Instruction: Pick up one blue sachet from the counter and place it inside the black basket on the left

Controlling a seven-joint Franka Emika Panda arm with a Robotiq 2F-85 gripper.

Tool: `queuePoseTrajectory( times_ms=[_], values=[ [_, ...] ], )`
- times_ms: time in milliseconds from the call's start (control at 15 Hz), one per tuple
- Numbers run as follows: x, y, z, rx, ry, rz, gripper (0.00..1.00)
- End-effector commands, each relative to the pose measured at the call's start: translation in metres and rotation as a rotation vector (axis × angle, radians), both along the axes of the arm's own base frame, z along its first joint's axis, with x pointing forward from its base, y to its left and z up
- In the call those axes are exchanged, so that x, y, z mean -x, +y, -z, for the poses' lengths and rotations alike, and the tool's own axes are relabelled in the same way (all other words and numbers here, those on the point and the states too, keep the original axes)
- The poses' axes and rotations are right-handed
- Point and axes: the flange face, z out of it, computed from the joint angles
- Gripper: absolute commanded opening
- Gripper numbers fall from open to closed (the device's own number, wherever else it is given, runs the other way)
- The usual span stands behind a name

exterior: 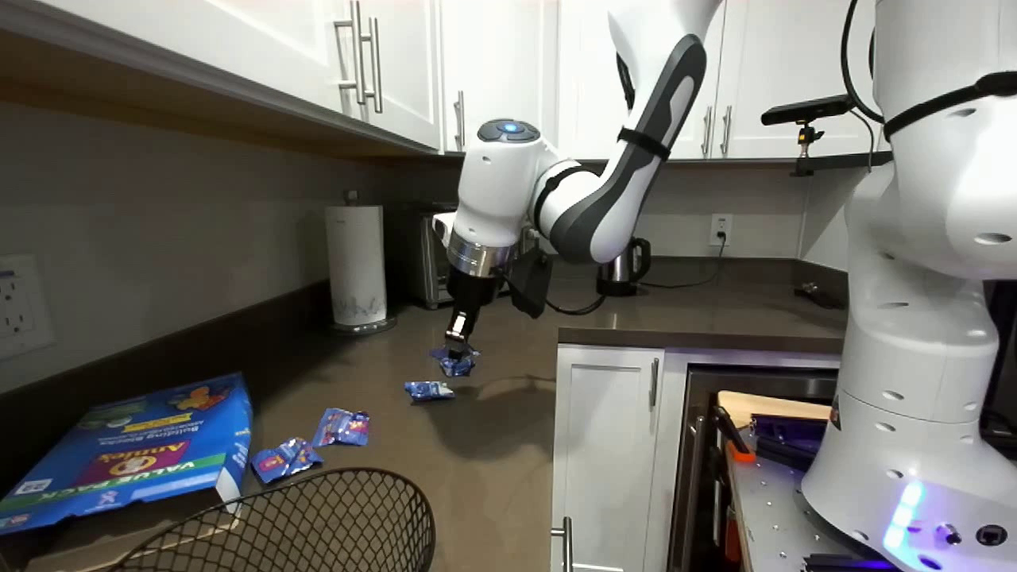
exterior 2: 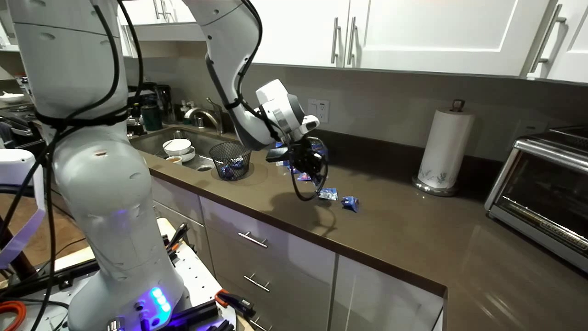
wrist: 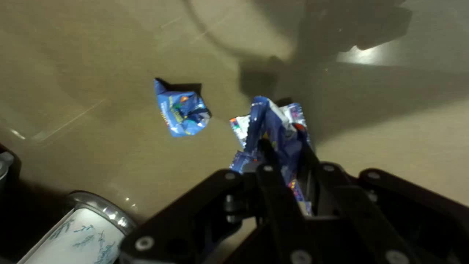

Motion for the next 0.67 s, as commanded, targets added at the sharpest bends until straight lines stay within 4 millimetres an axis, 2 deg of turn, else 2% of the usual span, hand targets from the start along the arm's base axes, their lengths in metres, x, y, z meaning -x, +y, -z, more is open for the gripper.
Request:
queuePoseTrajectory(
  times_ms=[0,333,600],
  values=[
    [0.040,0.036,-0.012,-0.019,0.052,-0.039,0.05],
    [0.068,0.101,-0.031,-0.036,0.091,-0.129,0.05],
    [0.089,0.148,-0.057,-0.031,0.132,-0.202,0.05]
  ],
)
